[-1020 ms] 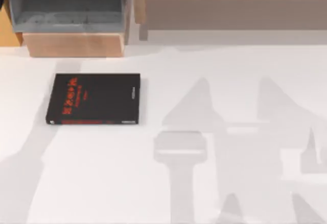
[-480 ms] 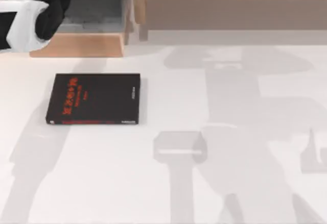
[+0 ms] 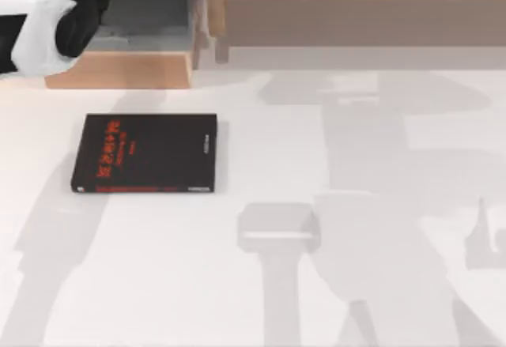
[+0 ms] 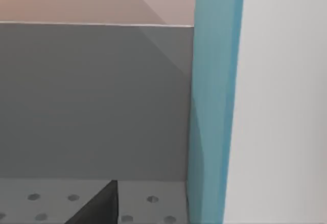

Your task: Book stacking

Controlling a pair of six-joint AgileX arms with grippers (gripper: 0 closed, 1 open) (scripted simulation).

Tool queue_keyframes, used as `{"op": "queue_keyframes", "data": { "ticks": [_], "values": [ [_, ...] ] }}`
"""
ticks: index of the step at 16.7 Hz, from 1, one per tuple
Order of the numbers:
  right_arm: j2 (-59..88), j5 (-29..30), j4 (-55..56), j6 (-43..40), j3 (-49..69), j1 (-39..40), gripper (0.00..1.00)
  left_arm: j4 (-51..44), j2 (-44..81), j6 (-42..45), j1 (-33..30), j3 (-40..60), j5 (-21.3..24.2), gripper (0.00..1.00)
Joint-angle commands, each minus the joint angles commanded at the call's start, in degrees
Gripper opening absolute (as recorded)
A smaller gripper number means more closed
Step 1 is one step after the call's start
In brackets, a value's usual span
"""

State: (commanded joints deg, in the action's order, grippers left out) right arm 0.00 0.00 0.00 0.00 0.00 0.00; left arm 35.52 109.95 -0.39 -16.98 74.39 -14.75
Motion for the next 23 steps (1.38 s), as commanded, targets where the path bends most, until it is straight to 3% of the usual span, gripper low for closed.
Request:
{"op": "queue_keyframes", "data": {
  "ticks": [15, 23],
  "values": [
    [0.0, 0.0, 0.0, 0.0, 0.0, 0.0, 1.0, -1.48, 6.56, -0.02, 0.88, 8.02, 0.95, 1.0],
    [0.0, 0.0, 0.0, 0.0, 0.0, 0.0, 1.0, -1.48, 6.56, -0.02, 0.88, 8.02, 0.95, 0.4]
  ]
}}
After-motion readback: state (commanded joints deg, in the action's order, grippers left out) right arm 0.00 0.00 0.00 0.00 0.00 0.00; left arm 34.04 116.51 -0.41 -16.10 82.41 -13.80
